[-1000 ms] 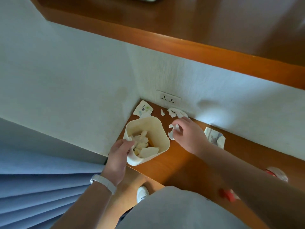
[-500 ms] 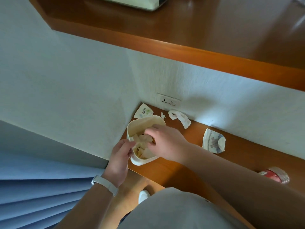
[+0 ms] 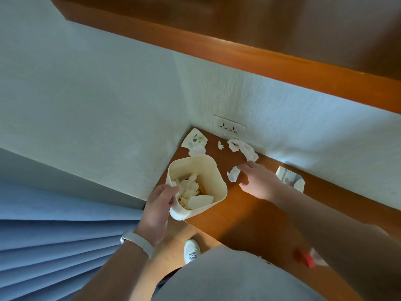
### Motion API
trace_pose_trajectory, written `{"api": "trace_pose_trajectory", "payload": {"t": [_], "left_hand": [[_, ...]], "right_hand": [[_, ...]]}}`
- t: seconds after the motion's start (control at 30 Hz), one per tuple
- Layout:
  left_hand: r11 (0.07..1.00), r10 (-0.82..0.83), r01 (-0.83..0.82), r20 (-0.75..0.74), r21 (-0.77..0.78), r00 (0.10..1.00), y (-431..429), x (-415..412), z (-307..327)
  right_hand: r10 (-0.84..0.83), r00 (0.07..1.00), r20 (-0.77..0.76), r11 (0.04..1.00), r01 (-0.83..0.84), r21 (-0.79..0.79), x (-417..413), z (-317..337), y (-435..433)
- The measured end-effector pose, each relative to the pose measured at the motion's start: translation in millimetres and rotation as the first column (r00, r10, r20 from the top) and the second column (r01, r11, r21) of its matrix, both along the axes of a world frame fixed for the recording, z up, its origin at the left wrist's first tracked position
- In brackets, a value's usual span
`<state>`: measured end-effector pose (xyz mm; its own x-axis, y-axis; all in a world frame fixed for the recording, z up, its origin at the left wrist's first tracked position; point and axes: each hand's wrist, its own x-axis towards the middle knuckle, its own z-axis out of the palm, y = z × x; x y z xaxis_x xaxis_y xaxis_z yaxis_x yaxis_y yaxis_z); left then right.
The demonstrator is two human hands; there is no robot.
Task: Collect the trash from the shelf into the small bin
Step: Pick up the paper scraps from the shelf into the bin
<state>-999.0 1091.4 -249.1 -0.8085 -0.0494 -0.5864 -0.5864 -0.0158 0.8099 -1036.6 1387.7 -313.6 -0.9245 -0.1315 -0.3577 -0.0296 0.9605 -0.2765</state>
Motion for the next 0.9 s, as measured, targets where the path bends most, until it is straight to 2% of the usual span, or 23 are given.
{"api": "trace_pose_trajectory", "payload": {"t": [0.37,0.63,0.77,0.9], "left_hand": [[0.998,0.07,-0.069,0.049,-0.013,0.996,-10,19,2],[0.998,0.054,-0.055,0.07,0.015,0.996,-10,19,-8],[1.0,-0.014,0.013,0.052,0.012,0.999,-10,12,-10],[0.998,-0.056,0.055,0.042,0.012,0.998,-7,6,-6]], "right_hand": [[0.161,0.987,0.001,0.984,-0.16,0.075,-12,-48,-19],[0.144,0.99,0.001,0.983,-0.143,0.112,7,-43,-13],[0.038,0.994,-0.105,0.999,-0.037,0.01,10,-10,-20],[-0.041,0.923,-0.383,0.985,-0.026,-0.168,12,42,-40]]}}
